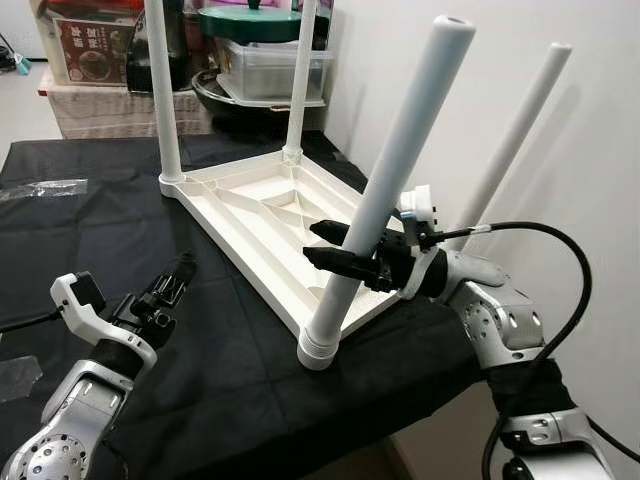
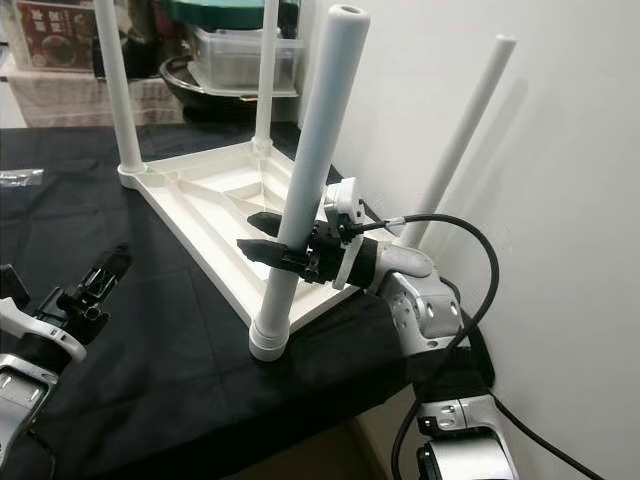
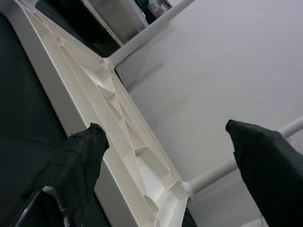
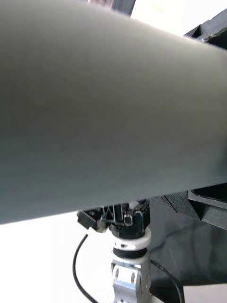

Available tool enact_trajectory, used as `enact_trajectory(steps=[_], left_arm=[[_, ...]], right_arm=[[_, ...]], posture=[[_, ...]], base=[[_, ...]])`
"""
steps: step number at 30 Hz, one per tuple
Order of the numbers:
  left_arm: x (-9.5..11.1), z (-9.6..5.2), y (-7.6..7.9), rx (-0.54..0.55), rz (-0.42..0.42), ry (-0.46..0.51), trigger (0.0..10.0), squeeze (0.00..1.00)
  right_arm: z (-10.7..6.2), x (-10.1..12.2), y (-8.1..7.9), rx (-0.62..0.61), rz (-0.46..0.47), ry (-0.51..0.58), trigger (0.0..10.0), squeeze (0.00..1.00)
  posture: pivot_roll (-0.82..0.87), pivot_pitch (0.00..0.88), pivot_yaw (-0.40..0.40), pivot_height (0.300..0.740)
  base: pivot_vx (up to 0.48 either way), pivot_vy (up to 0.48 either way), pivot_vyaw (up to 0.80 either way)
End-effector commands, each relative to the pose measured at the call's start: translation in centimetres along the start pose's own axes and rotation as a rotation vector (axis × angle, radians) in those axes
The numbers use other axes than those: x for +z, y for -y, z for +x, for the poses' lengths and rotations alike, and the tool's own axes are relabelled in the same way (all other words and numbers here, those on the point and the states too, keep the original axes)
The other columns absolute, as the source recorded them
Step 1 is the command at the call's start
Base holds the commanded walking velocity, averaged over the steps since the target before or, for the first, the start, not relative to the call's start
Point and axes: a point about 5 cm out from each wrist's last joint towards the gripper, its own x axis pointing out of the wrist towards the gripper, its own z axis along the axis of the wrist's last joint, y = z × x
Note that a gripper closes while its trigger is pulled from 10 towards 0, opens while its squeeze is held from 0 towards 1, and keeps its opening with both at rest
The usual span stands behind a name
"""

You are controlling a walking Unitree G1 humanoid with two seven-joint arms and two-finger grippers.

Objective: Building children table

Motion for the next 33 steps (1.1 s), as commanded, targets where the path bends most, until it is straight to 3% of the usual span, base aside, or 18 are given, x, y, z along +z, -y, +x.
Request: enact_trajectory(steps=[1, 3, 6, 7, 11, 12, 17, 18, 26, 29, 33], left_arm=[[-0.2, -0.1, 0.1, -0.006, -0.008, -0.004, 10.0, 0.00], [-0.2, -0.1, 0.1, -0.005, -0.009, -0.005, 10.0, 0.00], [-0.4, -0.1, 0.2, -0.006, -0.011, -0.007, 10.0, 0.00], [-0.4, -0.1, 0.2, -0.005, -0.012, -0.007, 10.0, 0.00], [-0.4, -0.1, 0.2, -0.004, -0.013, -0.008, 10.0, 0.00], [-0.4, -0.1, 0.1, -0.003, -0.011, -0.012, 10.0, 0.00], [-0.3, -0.1, 0.1, -0.002, -0.009, -0.008, 10.0, 0.00], [-0.2, -0.1, 0.1, -0.002, -0.008, -0.006, 10.0, 0.00], [-0.3, -0.2, 0.1, 0.000, -0.009, -0.006, 10.0, 0.00], [-0.3, -0.1, 0.0, 0.001, -0.011, -0.005, 10.0, 0.00], [-0.2, -0.2, -0.1, 0.003, -0.010, -0.003, 10.0, 0.00]], right_arm=[[0.0, -7.7, -1.4, -0.023, 0.264, -0.252, 10.0, 0.00], [0.3, -8.2, -1.1, -0.083, 0.270, -0.267, 10.0, 0.00], [0.8, -9.6, -0.5, -0.347, 0.270, -0.276, 10.0, 0.00], [1.0, -9.7, -0.8, -0.390, 0.222, -0.266, 10.0, 0.00], [1.2, -10.1, -1.8, -0.430, 0.156, -0.274, 10.0, 0.00], [1.1, -10.7, -2.2, -0.523, 0.161, -0.301, 10.0, 0.00], [0.6, -11.0, -1.8, -0.653, 0.160, -0.337, 10.0, 0.00], [0.3, -10.9, -1.3, -0.734, 0.146, -0.360, 10.0, 0.00], [0.8, -10.5, -1.4, -0.772, 0.150, -0.435, 10.0, 0.00], [0.8, -11.1, -0.6, -0.859, 0.264, -0.481, 10.0, 0.00], [0.6, -11.4, -0.3, -0.901, 0.304, -0.498, 10.0, 0.00]], posture=[[0.07, 0.000, -0.113, 0.740], [0.07, 0.000, -0.113, 0.740], [0.06, 0.000, -0.112, 0.740], [0.06, 0.000, -0.110, 0.740], [0.06, 0.000, -0.104, 0.740], [0.05, 0.000, -0.102, 0.740], [0.05, 0.000, -0.104, 0.740], [0.05, 0.000, -0.103, 0.740], [0.05, 0.000, -0.103, 0.740], [0.06, 0.000, -0.107, 0.740], [0.06, 0.000, -0.108, 0.740]], base=[[0.000, 0.000, 0.00], [0.000, 0.000, 0.00], [0.000, 0.000, 0.00], [0.000, 0.000, 0.00], [0.000, 0.000, 0.00], [0.000, 0.000, 0.00], [0.000, 0.000, 0.00], [0.000, 0.000, 0.00], [0.000, 0.000, 0.00], [0.000, 0.000, 0.00], [0.000, 0.000, 0.00]])
